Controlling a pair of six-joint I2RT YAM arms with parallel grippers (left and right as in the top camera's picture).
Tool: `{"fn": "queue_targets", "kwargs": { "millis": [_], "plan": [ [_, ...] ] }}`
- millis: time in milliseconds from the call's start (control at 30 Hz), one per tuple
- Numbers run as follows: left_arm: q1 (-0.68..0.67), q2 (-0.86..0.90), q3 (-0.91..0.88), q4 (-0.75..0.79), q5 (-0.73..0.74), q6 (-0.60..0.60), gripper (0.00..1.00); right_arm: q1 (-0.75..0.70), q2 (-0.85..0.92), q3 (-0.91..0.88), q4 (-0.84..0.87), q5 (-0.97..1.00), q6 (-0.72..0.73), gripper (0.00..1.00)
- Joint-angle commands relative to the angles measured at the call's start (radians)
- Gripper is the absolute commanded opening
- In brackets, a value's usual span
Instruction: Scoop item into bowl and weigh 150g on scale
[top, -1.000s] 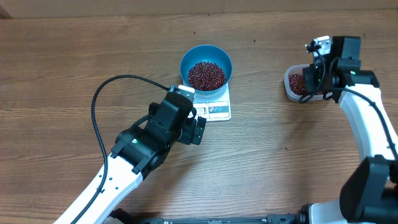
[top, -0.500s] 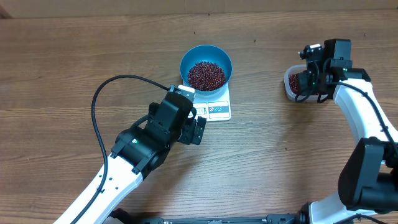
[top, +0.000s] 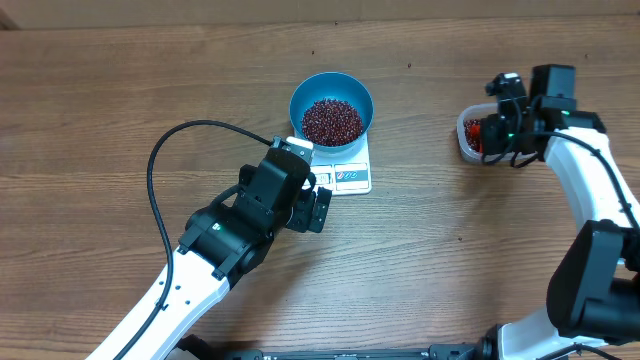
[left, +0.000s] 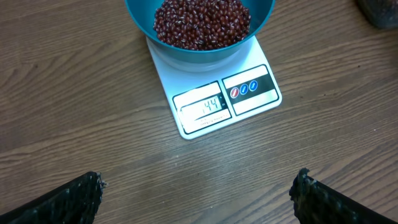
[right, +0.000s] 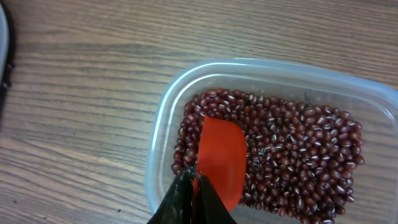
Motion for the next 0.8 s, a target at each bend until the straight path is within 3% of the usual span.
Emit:
{"fn": "queue_targets", "kwargs": {
  "millis": [0,300,767],
  "plan": [
    [-0.003,0.0,-0.003,0.003,-0.014,-0.014,1.0,-0.076,-0.002,0.002,0.009,-0.148,0.008,0.04],
    [-0.003,0.0,-0.003,0.003,-0.014,-0.013,1.0,-0.218,-0.002,0.002,0.007,-0.382,0.007,0.04],
    [-0.003,0.0,-0.003,0.003,-0.014,-0.013,1.0,-0.234,-0.067,0.003,-0.022,-0.391,0.005,0.04]
  ]
}}
